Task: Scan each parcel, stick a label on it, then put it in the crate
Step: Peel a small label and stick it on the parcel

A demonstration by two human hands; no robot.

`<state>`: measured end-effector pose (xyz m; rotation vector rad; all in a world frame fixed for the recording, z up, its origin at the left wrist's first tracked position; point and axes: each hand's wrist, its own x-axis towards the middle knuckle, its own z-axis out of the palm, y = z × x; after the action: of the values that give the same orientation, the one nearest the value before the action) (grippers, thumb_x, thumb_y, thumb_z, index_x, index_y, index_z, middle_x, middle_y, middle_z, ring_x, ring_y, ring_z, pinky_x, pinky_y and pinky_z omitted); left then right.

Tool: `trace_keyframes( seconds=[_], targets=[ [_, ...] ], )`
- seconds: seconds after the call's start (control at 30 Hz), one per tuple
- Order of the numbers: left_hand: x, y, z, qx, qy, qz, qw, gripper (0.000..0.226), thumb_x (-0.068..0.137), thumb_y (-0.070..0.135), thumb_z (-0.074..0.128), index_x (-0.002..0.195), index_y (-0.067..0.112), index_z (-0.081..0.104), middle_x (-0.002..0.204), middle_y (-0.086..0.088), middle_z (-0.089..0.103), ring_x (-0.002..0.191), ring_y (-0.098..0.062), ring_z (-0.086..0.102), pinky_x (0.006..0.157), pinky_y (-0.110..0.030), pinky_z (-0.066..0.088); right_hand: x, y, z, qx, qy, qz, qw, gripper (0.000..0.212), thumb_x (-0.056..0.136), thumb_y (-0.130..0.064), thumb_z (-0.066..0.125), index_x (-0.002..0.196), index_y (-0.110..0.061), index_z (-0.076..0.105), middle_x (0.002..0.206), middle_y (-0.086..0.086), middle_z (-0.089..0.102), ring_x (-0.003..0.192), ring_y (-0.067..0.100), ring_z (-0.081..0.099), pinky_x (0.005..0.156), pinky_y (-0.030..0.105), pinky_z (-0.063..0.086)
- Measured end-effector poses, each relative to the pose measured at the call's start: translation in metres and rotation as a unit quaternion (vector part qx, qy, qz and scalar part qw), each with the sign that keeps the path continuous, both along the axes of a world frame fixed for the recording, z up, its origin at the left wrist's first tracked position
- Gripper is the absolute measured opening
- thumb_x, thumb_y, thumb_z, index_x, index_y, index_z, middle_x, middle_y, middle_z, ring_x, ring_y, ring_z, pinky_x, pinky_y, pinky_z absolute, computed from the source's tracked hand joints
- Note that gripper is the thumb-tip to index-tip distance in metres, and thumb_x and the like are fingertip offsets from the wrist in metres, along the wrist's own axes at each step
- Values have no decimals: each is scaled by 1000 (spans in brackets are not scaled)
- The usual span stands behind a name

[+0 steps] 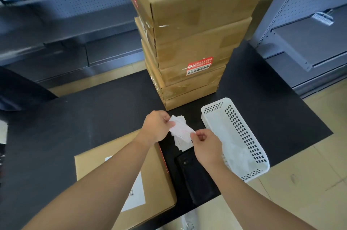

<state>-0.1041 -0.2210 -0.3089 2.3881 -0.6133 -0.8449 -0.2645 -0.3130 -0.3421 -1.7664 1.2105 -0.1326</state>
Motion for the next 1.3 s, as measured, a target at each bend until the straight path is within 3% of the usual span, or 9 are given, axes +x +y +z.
trace_keyframes(
  seconds=[0.17, 0.27, 0.43, 0.6, 0.73, 0.87, 1.07, 1.17, 1.3],
  targets=[
    [1, 49, 89, -102, 22, 72, 992, 38, 94, 21, 67, 66, 9, 46, 64, 6, 40, 59, -13, 36, 48, -15, 30, 14, 7, 84, 38, -127, 30, 991, 7, 94, -29, 71, 100, -29, 66, 96, -14, 68, 90, 2, 63, 73, 13, 45],
    [0, 78, 151, -150, 6, 98, 984, 38, 97, 26, 64, 70, 8, 44, 67, 0, 40, 63, -16, 35, 52, -19, 28, 28, 14, 143, 70, -198, 67, 976, 16, 92, -25, 74, 106, -28, 67, 103, -12, 71, 97, 2, 66, 81, 15, 51],
    [-13, 120, 237, -224, -29, 141, 964, 24, 97, 32, 64, 80, 16, 60, 78, -4, 59, 75, -18, 53, 67, -27, 43, 51, 34, 235, 53, -255, 152, 954, 5, 96, -24, 70, 100, -26, 70, 94, -10, 75, 89, 7, 69, 76, 19, 50],
    [-10, 164, 308, -284, -183, 126, 933, 19, 84, 22, 80, 98, 25, 69, 96, 10, 60, 80, 2, 53, 72, -10, 39, 63, 54, 313, -48, -272, 272, 922, 2, 94, -29, 72, 94, -28, 73, 83, -14, 73, 80, 2, 66, 78, 25, 52],
    [-20, 175, 359, -205, -307, 38, 928, 11, 84, 39, 76, 92, 36, 69, 90, 16, 61, 86, 1, 55, 77, -18, 42, 62, 77, 367, -89, -278, 379, 878, 7, 95, -27, 70, 95, -29, 76, 89, -11, 75, 87, 6, 70, 78, 27, 58],
    [-32, 186, 379, -270, -267, 60, 923, 16, 89, 28, 73, 74, 27, 67, 70, 9, 62, 63, -1, 52, 59, -15, 41, 60, 96, 396, -112, -318, 390, 857, 8, 95, -27, 71, 100, -25, 77, 92, -9, 76, 90, 9, 71, 83, 34, 61],
    [-44, 201, 394, -398, -167, 148, 890, 22, 95, 21, 69, 73, 18, 66, 68, 7, 63, 63, -1, 56, 57, -12, 42, 58, 110, 400, -56, -363, 342, 865, 10, 92, -30, 73, 100, -25, 74, 100, -6, 77, 99, 13, 72, 93, 48, 59],
    [-51, 204, 399, -416, -142, 153, 885, 20, 97, 22, 67, 79, 13, 68, 79, -1, 73, 76, -5, 69, 62, -15, 49, 57, 116, 402, -39, -367, 319, 873, 9, 94, -32, 71, 99, -25, 75, 101, -8, 78, 101, 13, 72, 91, 49, 60],
    [-56, 208, 402, -413, -147, 160, 884, 17, 95, 20, 68, 79, 13, 67, 81, -2, 72, 76, -3, 65, 64, -17, 47, 54, 119, 410, -39, -372, 316, 872, 9, 94, -31, 71, 98, -24, 76, 98, -7, 79, 98, 14, 74, 87, 54, 61]
  ],
)
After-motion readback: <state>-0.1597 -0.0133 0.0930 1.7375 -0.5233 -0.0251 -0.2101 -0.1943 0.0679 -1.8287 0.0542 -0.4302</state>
